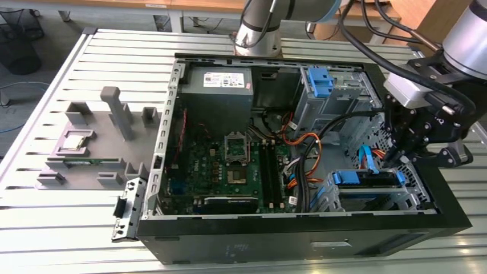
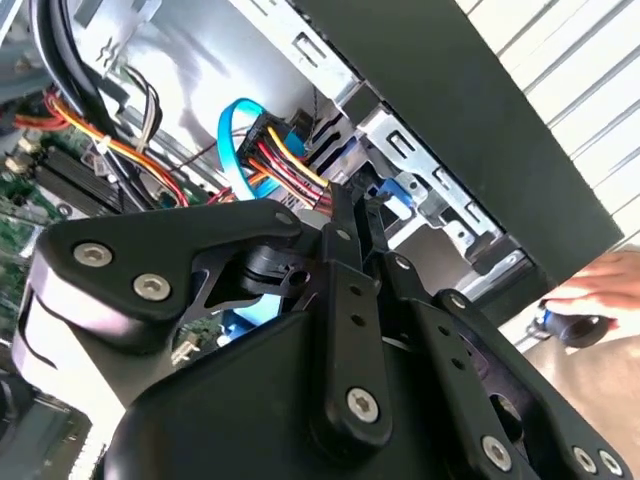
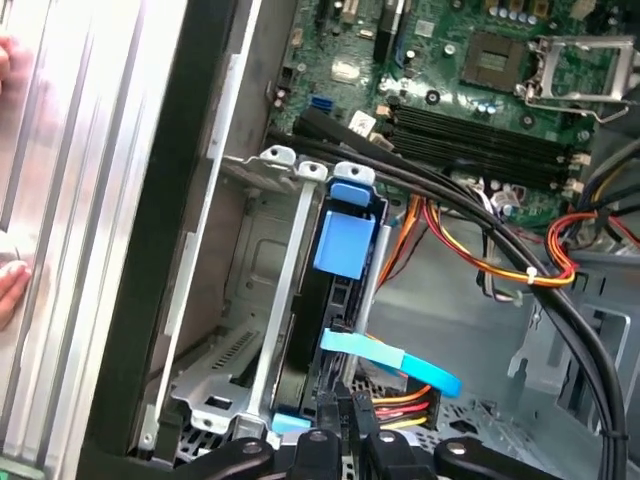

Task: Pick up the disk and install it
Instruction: 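Insert the second disk wire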

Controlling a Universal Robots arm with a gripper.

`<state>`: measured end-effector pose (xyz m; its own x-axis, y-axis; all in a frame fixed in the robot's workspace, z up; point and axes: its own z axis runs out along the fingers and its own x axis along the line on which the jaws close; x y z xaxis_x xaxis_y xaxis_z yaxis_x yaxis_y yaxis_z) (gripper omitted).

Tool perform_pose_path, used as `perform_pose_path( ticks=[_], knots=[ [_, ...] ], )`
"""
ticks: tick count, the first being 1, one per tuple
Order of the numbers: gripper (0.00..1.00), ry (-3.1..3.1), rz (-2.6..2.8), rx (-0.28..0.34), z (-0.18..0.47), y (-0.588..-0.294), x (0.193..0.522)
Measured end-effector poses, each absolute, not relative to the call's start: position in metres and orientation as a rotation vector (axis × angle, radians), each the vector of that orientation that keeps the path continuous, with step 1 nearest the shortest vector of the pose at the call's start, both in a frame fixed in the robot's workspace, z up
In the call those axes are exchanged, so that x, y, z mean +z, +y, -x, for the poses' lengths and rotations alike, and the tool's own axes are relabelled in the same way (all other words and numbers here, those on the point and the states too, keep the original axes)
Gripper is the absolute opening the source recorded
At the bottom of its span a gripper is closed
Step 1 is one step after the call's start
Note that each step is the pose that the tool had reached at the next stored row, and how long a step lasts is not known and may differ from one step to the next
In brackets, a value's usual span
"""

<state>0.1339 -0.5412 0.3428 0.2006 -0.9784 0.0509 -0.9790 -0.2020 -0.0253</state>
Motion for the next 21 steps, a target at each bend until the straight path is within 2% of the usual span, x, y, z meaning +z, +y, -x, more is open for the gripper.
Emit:
perform_pose_path(
  ticks=[8,13,21],
  knots=[
    [0.17,-2.059,-2.354,0.09,-0.1321,-0.5433,0.3425],
    [0.17,-2.073,-2.368,0.128,-0.1275,-0.5441,0.3423],
    [0.17,-2.165,-2.28,0.128,-0.1274,-0.5448,0.3418]
  ],
)
